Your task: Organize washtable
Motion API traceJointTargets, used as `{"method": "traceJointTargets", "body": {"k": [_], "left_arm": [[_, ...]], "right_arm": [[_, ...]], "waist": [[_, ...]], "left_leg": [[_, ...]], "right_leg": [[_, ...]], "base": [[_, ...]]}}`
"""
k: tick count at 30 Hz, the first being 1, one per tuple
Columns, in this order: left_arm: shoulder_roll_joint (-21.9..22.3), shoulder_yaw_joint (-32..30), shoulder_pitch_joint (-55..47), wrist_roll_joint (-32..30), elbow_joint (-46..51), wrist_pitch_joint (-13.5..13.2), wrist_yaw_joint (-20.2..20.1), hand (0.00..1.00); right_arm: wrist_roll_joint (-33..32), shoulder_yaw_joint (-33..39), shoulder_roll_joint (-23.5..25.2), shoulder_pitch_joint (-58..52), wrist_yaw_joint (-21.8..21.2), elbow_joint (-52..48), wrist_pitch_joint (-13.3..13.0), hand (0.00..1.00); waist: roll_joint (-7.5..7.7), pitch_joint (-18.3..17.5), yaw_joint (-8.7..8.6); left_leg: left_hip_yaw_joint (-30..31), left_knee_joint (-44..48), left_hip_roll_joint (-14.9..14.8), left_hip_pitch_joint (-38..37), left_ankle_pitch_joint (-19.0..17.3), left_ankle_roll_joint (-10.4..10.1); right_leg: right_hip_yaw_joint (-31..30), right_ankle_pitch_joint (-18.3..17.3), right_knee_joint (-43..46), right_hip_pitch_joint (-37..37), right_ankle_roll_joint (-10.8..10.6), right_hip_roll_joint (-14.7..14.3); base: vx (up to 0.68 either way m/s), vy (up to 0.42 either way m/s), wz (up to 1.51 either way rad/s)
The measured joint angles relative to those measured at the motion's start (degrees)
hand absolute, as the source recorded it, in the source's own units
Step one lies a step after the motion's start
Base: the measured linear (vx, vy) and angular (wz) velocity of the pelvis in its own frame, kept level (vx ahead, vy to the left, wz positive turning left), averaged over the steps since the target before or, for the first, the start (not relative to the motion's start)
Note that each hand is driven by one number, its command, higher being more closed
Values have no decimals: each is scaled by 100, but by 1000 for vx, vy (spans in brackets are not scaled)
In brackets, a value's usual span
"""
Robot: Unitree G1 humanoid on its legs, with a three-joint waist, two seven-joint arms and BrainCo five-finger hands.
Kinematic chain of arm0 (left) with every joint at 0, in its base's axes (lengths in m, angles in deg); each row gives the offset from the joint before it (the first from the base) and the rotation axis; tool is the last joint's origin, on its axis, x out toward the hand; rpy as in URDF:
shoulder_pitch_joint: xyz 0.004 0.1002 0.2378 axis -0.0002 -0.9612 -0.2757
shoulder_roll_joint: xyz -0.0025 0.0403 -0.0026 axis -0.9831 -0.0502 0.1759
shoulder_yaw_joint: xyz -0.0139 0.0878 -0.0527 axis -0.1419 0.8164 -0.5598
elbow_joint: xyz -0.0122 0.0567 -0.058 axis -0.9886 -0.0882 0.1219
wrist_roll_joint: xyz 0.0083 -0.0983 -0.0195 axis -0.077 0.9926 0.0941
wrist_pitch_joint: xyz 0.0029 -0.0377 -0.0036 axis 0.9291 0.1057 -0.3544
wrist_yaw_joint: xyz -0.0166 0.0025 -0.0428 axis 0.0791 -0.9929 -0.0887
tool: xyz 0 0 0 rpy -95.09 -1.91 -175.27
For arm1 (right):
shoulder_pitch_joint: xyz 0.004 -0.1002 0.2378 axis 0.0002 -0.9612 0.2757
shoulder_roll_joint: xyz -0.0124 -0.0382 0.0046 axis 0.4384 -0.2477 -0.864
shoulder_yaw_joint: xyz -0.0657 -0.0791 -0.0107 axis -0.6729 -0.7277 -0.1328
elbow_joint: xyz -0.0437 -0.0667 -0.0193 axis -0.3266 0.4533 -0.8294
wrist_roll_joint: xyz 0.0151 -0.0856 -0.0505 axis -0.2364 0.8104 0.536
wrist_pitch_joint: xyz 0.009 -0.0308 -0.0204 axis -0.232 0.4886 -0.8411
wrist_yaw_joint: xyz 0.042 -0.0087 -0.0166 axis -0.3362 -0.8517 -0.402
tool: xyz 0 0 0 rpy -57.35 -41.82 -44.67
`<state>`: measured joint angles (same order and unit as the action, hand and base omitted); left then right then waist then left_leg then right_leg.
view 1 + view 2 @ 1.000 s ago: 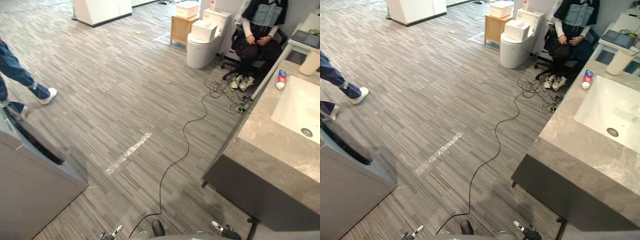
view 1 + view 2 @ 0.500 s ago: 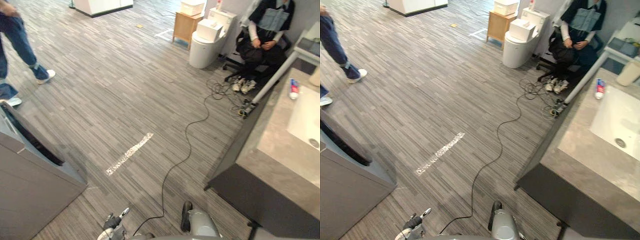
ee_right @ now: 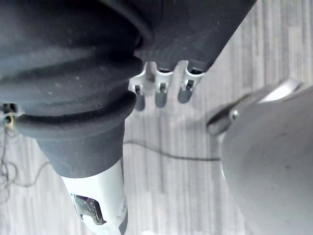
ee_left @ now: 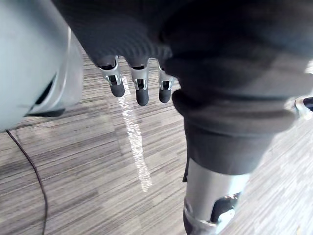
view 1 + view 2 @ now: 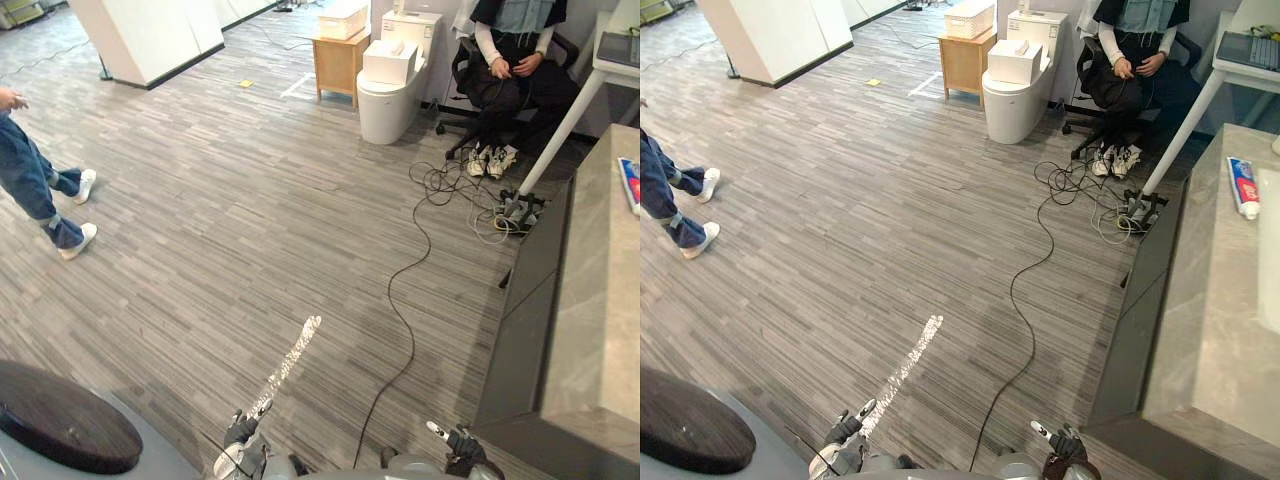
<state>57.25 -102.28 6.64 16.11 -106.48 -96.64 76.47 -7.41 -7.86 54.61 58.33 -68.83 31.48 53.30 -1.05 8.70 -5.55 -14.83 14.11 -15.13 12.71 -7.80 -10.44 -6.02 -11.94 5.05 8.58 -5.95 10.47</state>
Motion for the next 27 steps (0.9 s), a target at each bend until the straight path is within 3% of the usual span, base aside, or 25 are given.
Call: {"method": "traceJointTargets", "body": {"k": [2,4,5,7,8,9,11,12,14,15,16,18,20,21,22,23,24,25,26,27], "left_arm": [[-9,-69,-4,96,-15,-32,11,0],[-166,-169,3,98,-17,-48,-7,0],[-291,-320,-55,100,-45,-20,-16,0],[-357,-359,-116,102,-55,17,-16,0],[-419,-361,-237,102,-103,27,-28,0],[-440,-355,-236,102,-156,36,-32,0],[-493,-189,-265,-30,-282,93,-37,0],[-512,2,-286,-354,-346,106,-15,0],[-552,316,-244,-749,-429,118,0,0],[-570,546,-169,-1031,-432,127,-3,0],[-563,669,-3,-1225,-437,127,-8,0],[-499,704,276,-1290,-495,124,-33,0],[-388,710,375,-1329,-476,101,-48,0],[-212,690,420,-1399,-506,99,-47,0],[-50,658,422,-1510,-502,92,-56,0],[2,603,447,-1553,-495,87,-50,0],[90,442,506,-1610,-501,109,-48,0],[90,402,474,-1610,-504,134,-39,0],[124,400,458,-1609,-505,165,-47,0],[209,289,398,-1608,-502,168,-72,0]], "right_arm": [[-11,5,-46,-11,-12,-6,28,0],[54,-35,63,-40,-15,2,31,0],[89,-37,139,-49,-23,38,36,0],[146,-32,188,-21,-38,72,35,0],[151,-16,245,31,-40,160,27,0],[139,8,247,34,-58,180,33,0],[75,42,221,-9,-100,218,28,0],[-87,136,187,-53,-142,196,-2,0],[-192,147,141,-93,-138,142,-5,0],[-196,112,144,-165,-136,-25,-18,0],[-205,96,168,-244,-136,-129,-69,0],[-202,84,183,-329,-113,-246,-104,0],[-203,10,190,-471,-68,-248,-99,0],[-264,97,139,-506,-43,-230,-95,0],[-261,167,-1,-404,-13,-260,-105,0],[-259,238,7,-314,-4,-313,-111,0],[-238,253,46,-272,0,-455,-99,0],[-213,295,90,-337,-5,-604,-100,0],[-203,522,195,-423,-23,-701,-101,0],[-201,644,185,-451,-15,-755,-97,0]], "waist": [[-11,-7,9],[133,51,24],[300,-16,160],[526,-178,161],[537,-214,152],[607,-256,148],[518,-222,120],[405,-166,79],[307,-107,34],[231,-88,-30],[210,-63,-63],[188,49,-172],[187,115,-308],[29,241,-325],[-320,242,-265],[-316,278,-212],[-276,305,-134],[-174,313,-168],[-224,351,-206],[-336,351,-178]], "left_leg": [[-255,476,-51,95,286,54],[-291,879,-32,121,-60,126],[146,1203,364,83,-630,252],[451,1214,730,-3,-791,512],[122,1198,799,-232,-873,722],[-16,1162,826,-366,-906,776],[-378,785,959,-936,-949,899],[-580,309,999,-1556,-980,985],[-663,-97,1005,-2114,-978,990],[-718,-318,970,-2404,-978,990],[-821,-412,955,-2576,-978,989],[-878,-428,950,-2774,-978,989],[-908,-501,1099,-3076,-993,932],[-942,-543,1060,-3330,-982,750],[-1163,-529,899,-3346,-806,558],[-1276,-554,915,-3360,-673,526],[-1532,-618,1034,-3437,-484,411],[-1621,-561,1124,-3507,-392,314],[-1625,-288,1090,-3685,-377,293],[-1551,466,725,-3642,-207,84]], "right_leg": [[-142,-172,319,-55,-52,1],[-184,-140,737,-206,84,-246],[-515,0,773,-308,274,-160],[-754,24,926,-425,271,-13],[-892,53,1540,-731,221,68],[-894,115,1946,-919,151,92],[-739,601,3192,-1538,182,183],[-496,722,4220,-1940,59,98],[98,195,5158,-2378,365,-99],[672,-179,5466,-2753,680,-280],[1162,-397,5281,-3103,872,-525],[1666,-413,4215,-3412,974,-851],[2087,426,2146,-3282,1024,-1023],[2487,1383,1632,-3030,1794,-1141],[3071,1483,1703,-3137,1569,-1214],[3529,1319,1935,-3242,1293,-1088],[4438,722,2247,-3249,731,-733],[5003,-112,2522,-3053,837,-393],[4951,-397,2722,-2893,1587,-490],[4947,-494,2645,-2567,1745,-754]], "base": [[494,443,-69],[468,275,-86],[377,283,-118],[371,326,-118],[390,281,-97],[469,268,-109],[377,208,-83],[370,209,-72],[342,153,-56],[392,96,-39],[399,69,-28],[560,-13,8],[538,-39,17],[544,-4,-55],[514,-20,-83],[479,-70,-115],[331,-129,-69],[399,-196,-51],[452,-209,-36],[360,-169,-41]]}}
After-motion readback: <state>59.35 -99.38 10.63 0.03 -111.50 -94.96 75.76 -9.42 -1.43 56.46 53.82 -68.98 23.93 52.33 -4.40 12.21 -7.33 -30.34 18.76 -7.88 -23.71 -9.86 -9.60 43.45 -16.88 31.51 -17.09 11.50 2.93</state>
